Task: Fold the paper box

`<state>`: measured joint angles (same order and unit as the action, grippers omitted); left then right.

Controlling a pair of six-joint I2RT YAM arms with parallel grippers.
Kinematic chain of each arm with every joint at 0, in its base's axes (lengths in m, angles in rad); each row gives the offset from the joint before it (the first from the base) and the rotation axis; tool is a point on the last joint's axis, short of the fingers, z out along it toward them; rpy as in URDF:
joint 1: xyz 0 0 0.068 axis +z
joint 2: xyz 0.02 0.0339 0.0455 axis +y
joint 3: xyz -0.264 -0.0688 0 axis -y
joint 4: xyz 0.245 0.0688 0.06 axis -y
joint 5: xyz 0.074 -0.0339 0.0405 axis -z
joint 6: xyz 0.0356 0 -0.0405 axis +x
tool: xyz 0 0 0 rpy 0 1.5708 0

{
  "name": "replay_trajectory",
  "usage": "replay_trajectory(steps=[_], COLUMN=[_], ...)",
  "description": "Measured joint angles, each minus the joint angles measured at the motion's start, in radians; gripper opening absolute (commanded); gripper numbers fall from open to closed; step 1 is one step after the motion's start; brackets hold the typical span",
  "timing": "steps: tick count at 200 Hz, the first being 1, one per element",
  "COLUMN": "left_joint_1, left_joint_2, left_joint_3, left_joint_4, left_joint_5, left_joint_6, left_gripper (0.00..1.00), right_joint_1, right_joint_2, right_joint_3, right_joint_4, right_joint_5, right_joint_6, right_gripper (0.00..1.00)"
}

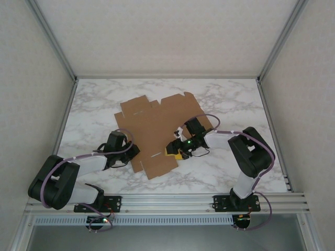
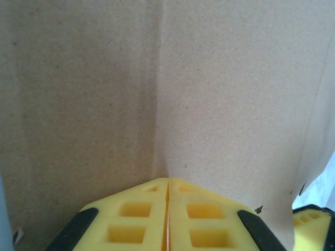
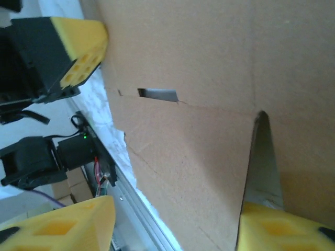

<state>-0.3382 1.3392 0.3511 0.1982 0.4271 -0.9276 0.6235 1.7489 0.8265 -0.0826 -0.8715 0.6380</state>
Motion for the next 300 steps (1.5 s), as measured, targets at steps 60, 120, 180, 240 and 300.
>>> replay_trajectory(steps=[60,120,180,240,300], left_joint_1=[0.000,0.096,0.363,0.367,0.295], left_joint_2=[-0.076,-0.262,-0.341,-0.232,-0.110], left_joint_3=[0.010,0.138,0.113,-0.006,-0.111], left_joint_4=[-0.064,-0.290,-0.309,-0.006,0.295], left_joint_5=[-0.027,-0.025,0.111,0.217,0.248], left_joint_6=[-0.007,0.055,0.061,-0.058,-0.220], left_gripper=[0.20,0.79,0.87,0.88,0.89], right_joint_1=[0.002,-0.035,-0.069,-0.072,-0.072], right_joint_2=[0.046,-0.027,-0.179,-0.263,-0.299], right_joint_3=[-0.023,-0.065,-0.067,-0.067,-0.087], right_joint_4=[0.139,0.191,0.171,0.139,0.146], right_joint_5=[-0.014,-0.013,-0.016,-0.023,-0.023], right_joint_6=[0.151,0.193,0.194,0.205,0.241], right_gripper=[0.10,0.00,0.01,0.01,0.02])
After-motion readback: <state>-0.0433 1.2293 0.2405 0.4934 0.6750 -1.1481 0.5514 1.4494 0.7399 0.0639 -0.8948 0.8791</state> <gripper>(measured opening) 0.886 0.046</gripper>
